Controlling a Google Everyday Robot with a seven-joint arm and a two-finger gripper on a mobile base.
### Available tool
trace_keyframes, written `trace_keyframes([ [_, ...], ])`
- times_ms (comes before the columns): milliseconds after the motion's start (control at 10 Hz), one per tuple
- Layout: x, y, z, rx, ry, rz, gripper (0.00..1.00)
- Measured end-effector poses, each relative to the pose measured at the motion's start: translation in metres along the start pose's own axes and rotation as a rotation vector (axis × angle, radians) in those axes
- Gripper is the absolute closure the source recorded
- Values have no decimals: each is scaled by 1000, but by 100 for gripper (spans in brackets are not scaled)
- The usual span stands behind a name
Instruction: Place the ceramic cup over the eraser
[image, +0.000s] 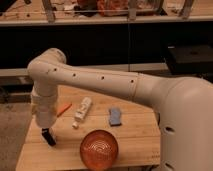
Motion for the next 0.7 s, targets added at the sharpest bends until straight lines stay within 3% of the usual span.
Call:
trace_keyframes([
  [700,-14,0,14,-53,-88,-88,96],
])
